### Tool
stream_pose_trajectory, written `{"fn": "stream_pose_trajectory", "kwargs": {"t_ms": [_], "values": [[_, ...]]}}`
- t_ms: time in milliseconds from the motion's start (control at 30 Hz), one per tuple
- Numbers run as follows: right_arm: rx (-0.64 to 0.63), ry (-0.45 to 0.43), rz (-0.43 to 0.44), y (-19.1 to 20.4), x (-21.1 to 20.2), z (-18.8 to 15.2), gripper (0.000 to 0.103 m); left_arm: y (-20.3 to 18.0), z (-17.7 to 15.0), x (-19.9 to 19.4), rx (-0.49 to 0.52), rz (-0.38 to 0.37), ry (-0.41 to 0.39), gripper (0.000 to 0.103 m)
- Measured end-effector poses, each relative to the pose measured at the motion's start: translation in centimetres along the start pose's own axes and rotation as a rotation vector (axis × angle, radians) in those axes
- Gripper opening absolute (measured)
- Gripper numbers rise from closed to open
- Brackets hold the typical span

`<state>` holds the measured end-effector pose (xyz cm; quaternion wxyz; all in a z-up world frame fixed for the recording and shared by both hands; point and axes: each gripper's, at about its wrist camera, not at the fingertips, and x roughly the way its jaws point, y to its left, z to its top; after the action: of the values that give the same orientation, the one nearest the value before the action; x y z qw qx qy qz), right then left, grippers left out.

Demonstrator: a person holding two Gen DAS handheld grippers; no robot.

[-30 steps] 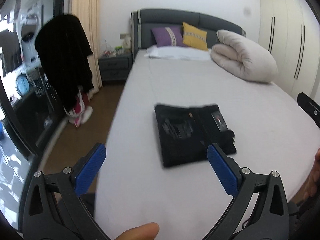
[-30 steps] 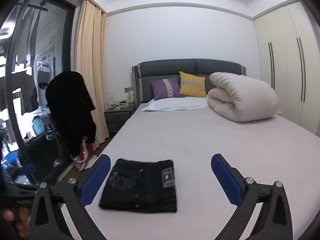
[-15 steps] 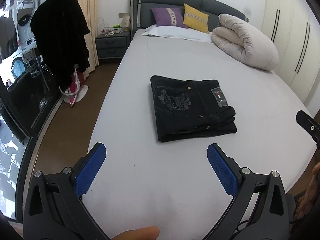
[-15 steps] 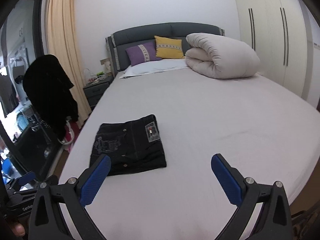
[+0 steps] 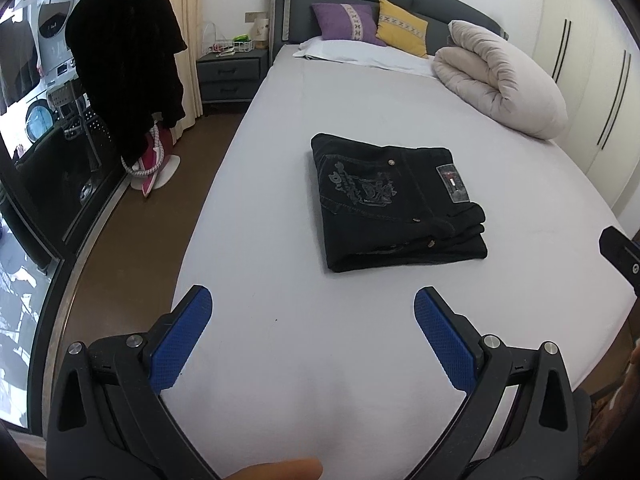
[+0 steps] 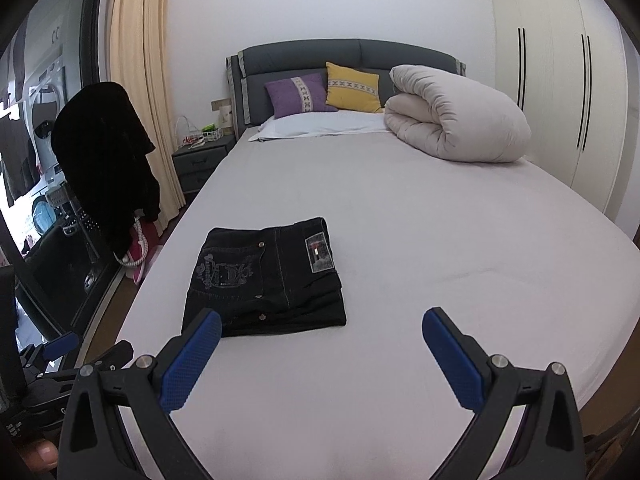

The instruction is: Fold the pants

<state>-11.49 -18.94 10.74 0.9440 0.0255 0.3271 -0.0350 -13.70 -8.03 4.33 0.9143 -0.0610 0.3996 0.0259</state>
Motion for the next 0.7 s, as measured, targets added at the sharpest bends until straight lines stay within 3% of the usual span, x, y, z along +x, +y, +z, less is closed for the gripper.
{"fn": "stream_pose_trajectory", "kwargs": {"t_ms": [700], "values": [[0.011,0.064,-0.011,0.1,1.3,-0.9,0.103,-0.5,-0.5,1.5,0.000,0.019,0.014,0.103]]}}
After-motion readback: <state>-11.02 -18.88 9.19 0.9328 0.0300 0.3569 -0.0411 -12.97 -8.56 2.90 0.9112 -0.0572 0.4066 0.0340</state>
